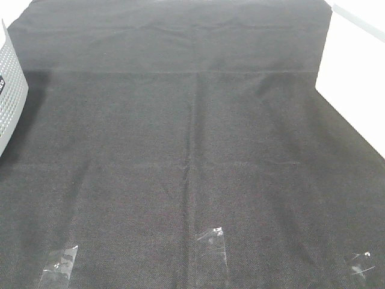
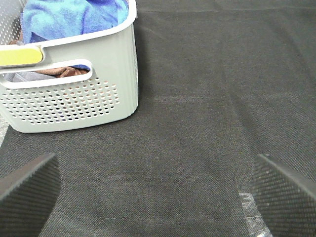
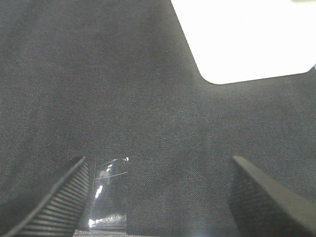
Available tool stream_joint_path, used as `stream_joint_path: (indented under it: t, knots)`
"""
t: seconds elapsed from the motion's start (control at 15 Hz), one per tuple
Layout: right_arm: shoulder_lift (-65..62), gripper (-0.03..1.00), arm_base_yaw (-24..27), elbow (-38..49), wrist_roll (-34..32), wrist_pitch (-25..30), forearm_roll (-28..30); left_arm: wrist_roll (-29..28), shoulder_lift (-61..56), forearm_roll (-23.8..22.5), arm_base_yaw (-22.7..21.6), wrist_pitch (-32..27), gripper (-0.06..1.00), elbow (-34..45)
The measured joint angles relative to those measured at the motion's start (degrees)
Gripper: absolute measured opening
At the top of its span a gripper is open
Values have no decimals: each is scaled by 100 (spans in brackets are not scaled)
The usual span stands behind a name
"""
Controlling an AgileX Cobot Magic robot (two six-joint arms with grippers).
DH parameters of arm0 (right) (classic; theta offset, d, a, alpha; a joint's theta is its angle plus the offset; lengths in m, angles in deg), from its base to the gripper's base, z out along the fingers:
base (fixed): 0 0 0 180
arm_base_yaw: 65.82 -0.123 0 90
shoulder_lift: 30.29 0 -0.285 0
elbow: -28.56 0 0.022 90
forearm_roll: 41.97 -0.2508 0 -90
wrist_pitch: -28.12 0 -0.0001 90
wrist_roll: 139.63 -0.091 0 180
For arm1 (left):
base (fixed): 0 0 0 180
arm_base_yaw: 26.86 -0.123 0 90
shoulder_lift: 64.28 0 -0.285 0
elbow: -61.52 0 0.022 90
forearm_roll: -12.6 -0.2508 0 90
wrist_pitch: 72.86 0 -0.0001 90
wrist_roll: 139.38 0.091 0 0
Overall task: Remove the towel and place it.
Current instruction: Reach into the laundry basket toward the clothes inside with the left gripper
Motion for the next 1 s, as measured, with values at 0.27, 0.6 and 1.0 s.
stream_joint_path:
  t: [0.27, 0.6, 1.0]
  knots:
    - [0, 75, 0, 0, 0, 0, 0, 0, 0, 0, 0, 0, 99, 0]
    - [0, 75, 0, 0, 0, 0, 0, 160, 0, -6, 0, 0, 99, 0]
    - [0, 75, 0, 0, 0, 0, 0, 1352, 1879, 63, 0, -17, 98, -705]
